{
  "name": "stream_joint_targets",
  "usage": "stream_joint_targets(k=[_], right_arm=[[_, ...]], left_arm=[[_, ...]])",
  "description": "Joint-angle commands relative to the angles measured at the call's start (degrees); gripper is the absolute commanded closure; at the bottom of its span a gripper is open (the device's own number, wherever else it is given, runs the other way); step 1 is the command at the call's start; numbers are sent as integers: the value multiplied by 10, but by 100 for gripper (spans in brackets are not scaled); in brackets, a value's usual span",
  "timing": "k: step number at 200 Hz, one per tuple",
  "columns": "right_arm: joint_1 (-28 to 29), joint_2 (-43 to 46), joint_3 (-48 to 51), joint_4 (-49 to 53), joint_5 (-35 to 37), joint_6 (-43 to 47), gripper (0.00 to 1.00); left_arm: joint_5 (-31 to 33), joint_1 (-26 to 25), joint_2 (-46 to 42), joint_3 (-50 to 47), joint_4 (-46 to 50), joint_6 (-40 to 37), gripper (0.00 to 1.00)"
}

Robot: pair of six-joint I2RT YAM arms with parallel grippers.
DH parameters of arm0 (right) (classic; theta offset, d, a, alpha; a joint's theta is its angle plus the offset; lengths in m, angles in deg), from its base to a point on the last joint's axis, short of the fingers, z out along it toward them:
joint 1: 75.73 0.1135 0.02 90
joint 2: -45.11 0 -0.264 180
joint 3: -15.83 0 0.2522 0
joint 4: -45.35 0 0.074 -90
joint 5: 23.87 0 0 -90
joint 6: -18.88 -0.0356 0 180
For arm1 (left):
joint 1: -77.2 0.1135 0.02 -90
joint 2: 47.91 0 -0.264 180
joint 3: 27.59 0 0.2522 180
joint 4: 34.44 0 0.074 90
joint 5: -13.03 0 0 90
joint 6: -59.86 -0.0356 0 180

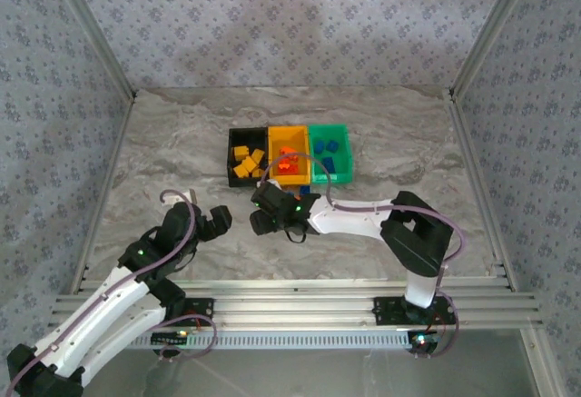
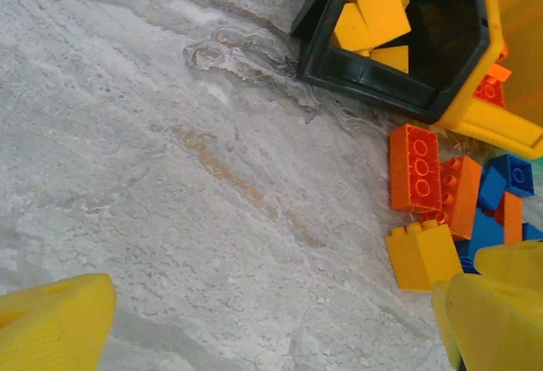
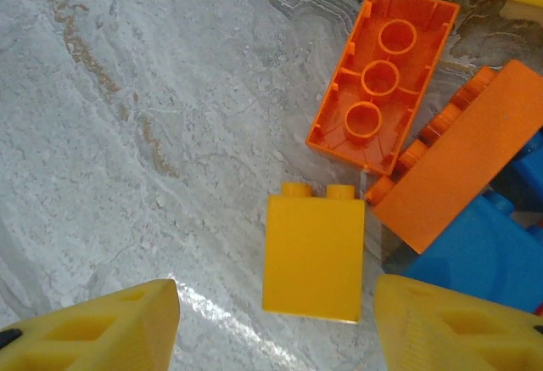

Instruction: Sort the legos into containers by color

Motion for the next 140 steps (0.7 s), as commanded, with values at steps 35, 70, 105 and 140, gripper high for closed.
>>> stream_joint_targets(k=[35, 70, 105, 140], right_arm=[[2, -49, -59, 64, 33, -2, 42], [5, -69, -76, 89, 46, -7, 51], [9, -97, -102, 119, 60, -12, 53], [9, -117, -117, 132, 69, -16, 55]], left_arm=[[-4, 12, 8, -4, 6, 7, 0], [-7, 16, 7, -2, 3, 8, 0], [-11, 19, 7, -4, -1, 11, 0], [-13, 21, 7, -7, -2, 14, 0]])
